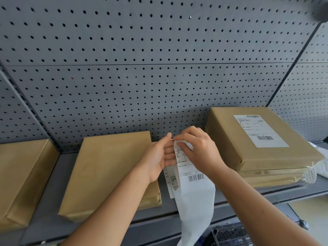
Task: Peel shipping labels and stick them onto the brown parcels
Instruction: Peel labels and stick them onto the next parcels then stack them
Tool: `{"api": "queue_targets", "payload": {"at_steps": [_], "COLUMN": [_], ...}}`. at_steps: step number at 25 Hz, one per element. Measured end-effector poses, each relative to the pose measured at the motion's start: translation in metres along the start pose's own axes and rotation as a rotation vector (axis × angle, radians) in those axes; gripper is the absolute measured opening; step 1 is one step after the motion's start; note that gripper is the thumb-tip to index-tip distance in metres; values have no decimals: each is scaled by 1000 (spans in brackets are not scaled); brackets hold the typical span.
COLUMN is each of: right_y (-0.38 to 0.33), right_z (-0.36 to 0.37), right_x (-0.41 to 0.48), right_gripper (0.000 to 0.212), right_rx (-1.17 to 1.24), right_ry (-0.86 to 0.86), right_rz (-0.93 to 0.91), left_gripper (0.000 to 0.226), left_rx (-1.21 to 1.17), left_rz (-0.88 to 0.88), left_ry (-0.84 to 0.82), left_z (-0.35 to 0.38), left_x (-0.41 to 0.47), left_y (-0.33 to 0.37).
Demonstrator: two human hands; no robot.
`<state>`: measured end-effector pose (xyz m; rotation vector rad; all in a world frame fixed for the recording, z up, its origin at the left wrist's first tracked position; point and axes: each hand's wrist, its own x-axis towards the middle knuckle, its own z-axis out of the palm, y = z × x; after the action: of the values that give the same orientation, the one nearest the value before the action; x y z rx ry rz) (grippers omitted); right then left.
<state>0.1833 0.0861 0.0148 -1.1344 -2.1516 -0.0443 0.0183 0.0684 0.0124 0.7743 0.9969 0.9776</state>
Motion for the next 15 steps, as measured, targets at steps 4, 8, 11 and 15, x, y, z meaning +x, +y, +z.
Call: {"api": "queue_targets", "payload": {"at_steps": [4,8,11,15], "right_y": [0,0,0,-1], "right_z": [1,4,4,3], "right_x": [-3,-5,-5,-4], "right_gripper": [16,14,11,5], "right_rx": [-16,-26,-22,-19], "right_ry": [24,59,74,81], "right_rz": [-29,-54,-76,-85], "left_gripper": [36,32,33,29], "left_rx": [-36,-61,-43,-34], "left_rz": [-25,-69,-70,-77], "left_ry": [64,76,101,132], "left_z": [5,7,8,10], "left_x": [0,0,0,3], "left_y": [0,1,2,1]}}
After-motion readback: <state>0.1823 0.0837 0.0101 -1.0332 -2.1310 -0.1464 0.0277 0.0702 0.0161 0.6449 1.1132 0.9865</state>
